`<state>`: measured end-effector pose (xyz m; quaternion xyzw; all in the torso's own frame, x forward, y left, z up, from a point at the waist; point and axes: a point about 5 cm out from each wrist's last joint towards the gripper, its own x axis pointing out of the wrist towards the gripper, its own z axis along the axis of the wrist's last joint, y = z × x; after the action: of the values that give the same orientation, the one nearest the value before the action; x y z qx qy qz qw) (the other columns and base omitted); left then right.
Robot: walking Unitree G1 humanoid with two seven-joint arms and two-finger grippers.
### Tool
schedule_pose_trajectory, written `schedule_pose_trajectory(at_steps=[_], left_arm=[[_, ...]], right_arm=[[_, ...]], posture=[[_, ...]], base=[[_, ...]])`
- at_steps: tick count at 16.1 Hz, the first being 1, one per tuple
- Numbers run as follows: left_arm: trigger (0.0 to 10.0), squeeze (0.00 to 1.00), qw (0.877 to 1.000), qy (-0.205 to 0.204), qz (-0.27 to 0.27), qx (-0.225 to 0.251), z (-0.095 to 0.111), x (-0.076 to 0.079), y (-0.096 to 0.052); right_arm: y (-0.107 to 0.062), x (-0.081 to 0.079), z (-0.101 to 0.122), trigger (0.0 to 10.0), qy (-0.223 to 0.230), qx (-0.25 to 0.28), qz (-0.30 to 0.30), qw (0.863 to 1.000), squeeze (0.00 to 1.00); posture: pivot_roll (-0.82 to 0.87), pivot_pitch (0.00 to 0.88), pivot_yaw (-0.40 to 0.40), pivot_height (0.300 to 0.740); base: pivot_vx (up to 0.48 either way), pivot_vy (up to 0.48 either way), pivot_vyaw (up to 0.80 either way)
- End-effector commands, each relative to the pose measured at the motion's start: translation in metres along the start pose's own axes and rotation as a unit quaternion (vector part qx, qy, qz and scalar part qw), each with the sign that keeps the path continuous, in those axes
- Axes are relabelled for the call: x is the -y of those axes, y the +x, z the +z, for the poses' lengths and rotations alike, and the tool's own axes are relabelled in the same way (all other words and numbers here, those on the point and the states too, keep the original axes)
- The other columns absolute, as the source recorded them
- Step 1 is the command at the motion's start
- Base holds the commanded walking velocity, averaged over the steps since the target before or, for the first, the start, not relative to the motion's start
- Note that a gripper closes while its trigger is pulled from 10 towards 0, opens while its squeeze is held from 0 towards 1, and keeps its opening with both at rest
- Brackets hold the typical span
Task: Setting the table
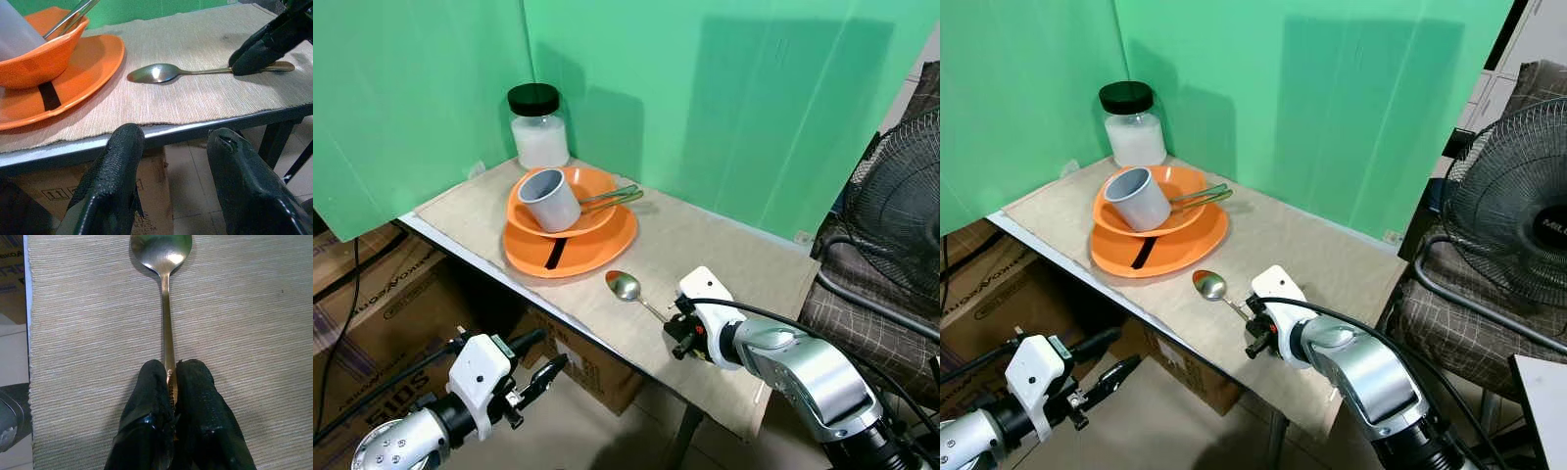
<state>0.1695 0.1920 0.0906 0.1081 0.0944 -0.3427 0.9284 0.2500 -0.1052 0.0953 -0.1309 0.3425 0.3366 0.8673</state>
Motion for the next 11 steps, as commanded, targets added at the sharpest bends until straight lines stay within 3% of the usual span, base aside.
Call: schedule_pose_trajectory(at_steps=[1, 5, 8, 11], left_arm=[[10.0, 0.00, 1.000, 0.014, -0.004, -0.001, 0.002, -0.002, 0.002], [10.0, 0.00, 1.000, 0.018, 0.005, 0.008, 0.005, -0.008, 0.005], [10.0, 0.00, 0.999, 0.015, 0.017, 0.023, 0.010, -0.011, 0.006], [10.0, 0.00, 0.999, 0.007, 0.032, 0.038, 0.015, -0.013, 0.003]], right_arm=[[0.002, 0.001, -0.003, 0.0, -0.001, -0.009, 0.000, 1.000, 0.00], [0.000, 0.008, 0.003, 0.0, 0.015, 0.020, -0.014, 1.000, 0.00], [-0.010, 0.020, 0.017, 0.0, 0.094, 0.093, 0.000, 0.991, 0.00], [-0.017, 0.034, 0.024, 0.0, 0.115, 0.129, -0.019, 0.985, 0.00]], posture=[[-0.04, 0.000, 0.014, 0.740], [-0.04, 0.000, 0.018, 0.740], [-0.03, 0.000, 0.019, 0.740], [-0.03, 0.000, 0.022, 0.740]], base=[[0.000, 0.000, 0.00], [0.000, 0.000, 0.00], [0.000, 0.000, 0.00], [0.000, 0.000, 0.00]])
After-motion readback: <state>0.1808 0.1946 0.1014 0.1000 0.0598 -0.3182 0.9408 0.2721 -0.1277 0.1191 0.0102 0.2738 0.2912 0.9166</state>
